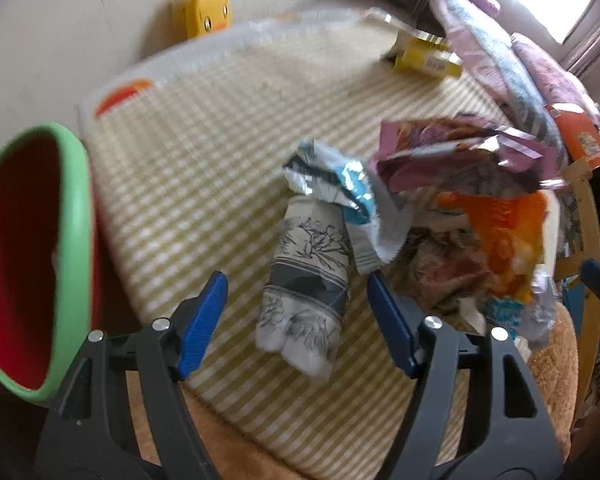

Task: Collect trash
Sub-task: 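Grasp the floral paper cup with the left gripper while the right grasps the pink wrapper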

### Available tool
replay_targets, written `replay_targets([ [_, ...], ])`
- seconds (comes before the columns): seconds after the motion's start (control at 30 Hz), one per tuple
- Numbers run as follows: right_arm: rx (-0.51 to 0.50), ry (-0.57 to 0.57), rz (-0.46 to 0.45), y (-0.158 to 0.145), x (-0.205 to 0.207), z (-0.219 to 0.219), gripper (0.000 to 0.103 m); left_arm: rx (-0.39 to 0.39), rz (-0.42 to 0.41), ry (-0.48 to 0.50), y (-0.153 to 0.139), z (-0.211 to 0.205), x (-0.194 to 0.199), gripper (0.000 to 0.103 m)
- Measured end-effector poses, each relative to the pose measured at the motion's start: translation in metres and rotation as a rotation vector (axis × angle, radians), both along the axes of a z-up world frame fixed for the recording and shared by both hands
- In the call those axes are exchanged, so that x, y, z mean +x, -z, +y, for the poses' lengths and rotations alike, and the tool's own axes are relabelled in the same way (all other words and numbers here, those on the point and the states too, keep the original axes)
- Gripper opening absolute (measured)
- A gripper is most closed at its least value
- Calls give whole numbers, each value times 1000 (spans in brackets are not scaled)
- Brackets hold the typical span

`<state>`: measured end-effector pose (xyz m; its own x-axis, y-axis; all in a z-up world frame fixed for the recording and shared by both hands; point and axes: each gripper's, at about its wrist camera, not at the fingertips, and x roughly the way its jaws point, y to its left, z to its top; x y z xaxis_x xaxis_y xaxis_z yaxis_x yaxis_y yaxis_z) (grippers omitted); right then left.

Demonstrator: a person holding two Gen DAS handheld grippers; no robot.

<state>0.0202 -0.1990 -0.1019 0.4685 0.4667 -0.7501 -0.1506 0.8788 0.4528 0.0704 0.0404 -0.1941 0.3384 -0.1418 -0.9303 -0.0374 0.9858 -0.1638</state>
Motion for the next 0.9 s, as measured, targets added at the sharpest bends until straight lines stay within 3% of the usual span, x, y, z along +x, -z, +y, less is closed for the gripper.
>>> replay_targets([
  [0.13, 13, 6, -6, -1, -1, -3, 62, 10, 12, 1, 8, -4, 0, 46],
  [0.23, 15, 15, -1, 1, 0, -6, 62, -47, -21, 9, -3, -4, -9, 46],
  [0.43, -24, -11, 6, 6, 7, 1, 62, -45, -106, -31, -39, 11, -54, 46],
  [0.57, -160, -118, -24, -3, 37, 17, 62, -69, -98, -88, -48, 22, -70, 46],
  [0.7, -357, -267, -62, -10, 80, 45, 72, -87, -94, -101, -48, 26, -68, 46],
  [0.9, -392, -476, 73, 19, 110, 77, 72, -109, -109, -93, -50, 24, -72, 46],
])
